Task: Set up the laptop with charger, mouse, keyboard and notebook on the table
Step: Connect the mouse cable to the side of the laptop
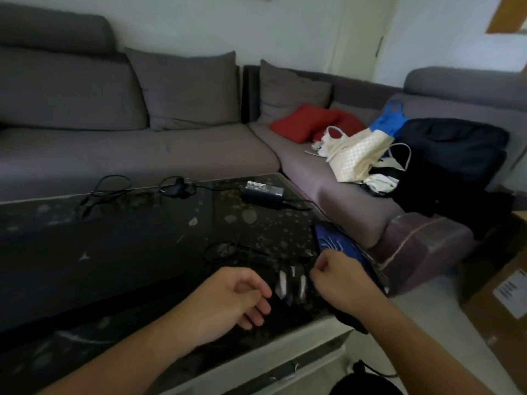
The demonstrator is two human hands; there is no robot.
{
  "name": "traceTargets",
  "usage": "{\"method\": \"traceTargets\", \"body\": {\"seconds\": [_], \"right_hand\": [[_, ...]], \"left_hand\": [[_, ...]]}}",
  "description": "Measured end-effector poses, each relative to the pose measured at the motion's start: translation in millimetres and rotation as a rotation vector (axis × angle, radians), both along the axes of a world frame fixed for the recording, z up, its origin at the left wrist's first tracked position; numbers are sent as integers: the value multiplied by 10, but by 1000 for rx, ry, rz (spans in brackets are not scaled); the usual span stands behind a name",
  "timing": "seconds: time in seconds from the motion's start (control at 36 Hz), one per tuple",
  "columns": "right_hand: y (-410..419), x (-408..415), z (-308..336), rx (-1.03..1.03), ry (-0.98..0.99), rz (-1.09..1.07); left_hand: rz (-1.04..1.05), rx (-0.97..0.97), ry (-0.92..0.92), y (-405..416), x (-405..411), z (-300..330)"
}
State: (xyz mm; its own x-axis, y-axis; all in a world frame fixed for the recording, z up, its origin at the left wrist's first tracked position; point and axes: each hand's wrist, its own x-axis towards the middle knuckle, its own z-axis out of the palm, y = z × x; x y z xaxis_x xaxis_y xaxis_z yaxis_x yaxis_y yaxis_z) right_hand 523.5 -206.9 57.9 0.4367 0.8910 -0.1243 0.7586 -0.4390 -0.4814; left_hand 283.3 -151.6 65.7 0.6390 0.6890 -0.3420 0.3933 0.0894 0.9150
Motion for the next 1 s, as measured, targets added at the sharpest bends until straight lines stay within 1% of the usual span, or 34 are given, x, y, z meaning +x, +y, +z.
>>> {"method": "traceTargets", "body": {"seconds": [0.06,0.14,0.19,0.25,0.28,0.31,0.42,0.47,0.5,0.56,0.61,0.64,0.69,0.72,0.75,0.78,0.81,0.83,0.89,0.94,0.97,1.0], "right_hand": [[192,-208,-42,-116,7,1],[421,-477,-181,-290,-57,-23],[476,-581,-289,-302,-144,-13],[504,-671,-328,-253,-192,-8],[511,-705,-317,-231,-164,-4],[519,-731,-313,-218,-86,-5],[514,-882,-240,-78,387,-52],[499,-1013,-203,-14,533,-23],[486,-1089,-175,11,570,11],[452,-1253,-127,27,610,114],[406,-1424,-99,4,557,231],[391,-1487,-107,-16,490,284],[367,-1553,-113,-54,391,397],[367,-1544,-107,-82,413,436],[381,-1507,-105,-92,487,444],[412,-1442,-123,-75,557,413],[459,-1347,-163,-28,581,334],[518,-1220,-200,32,541,238],[616,-854,-249,98,319,45],[633,-391,-250,107,47,-166],[607,-160,-256,82,-49,-292],[553,73,-267,14,-116,-420]], "left_hand": [[29,10,45,61,-199,-1],[66,37,81,158,-498,-14],[90,37,89,220,-659,-47],[107,2,98,279,-824,-98],[120,-21,97,311,-898,-135],[141,-49,91,346,-960,-183],[212,-172,90,418,-1024,-357],[236,-240,20,401,-958,-372],[262,-298,-47,406,-908,-356],[315,-476,-221,425,-818,-303],[289,-599,-345,441,-769,-240],[279,-612,-376,449,-768,-236],[300,-548,-361,474,-785,-277],[330,-486,-315,481,-796,-310],[372,-428,-261,484,-811,-337],[417,-395,-216,488,-826,-358],[461,-388,-190,497,-841,-382],[496,-385,-166,505,-852,-405],[507,-328,-80,534,-856,-448],[469,-186,38,571,-836,-487],[449,-108,94,583,-824,-492],[426,-40,142,592,-817,-489]]}}
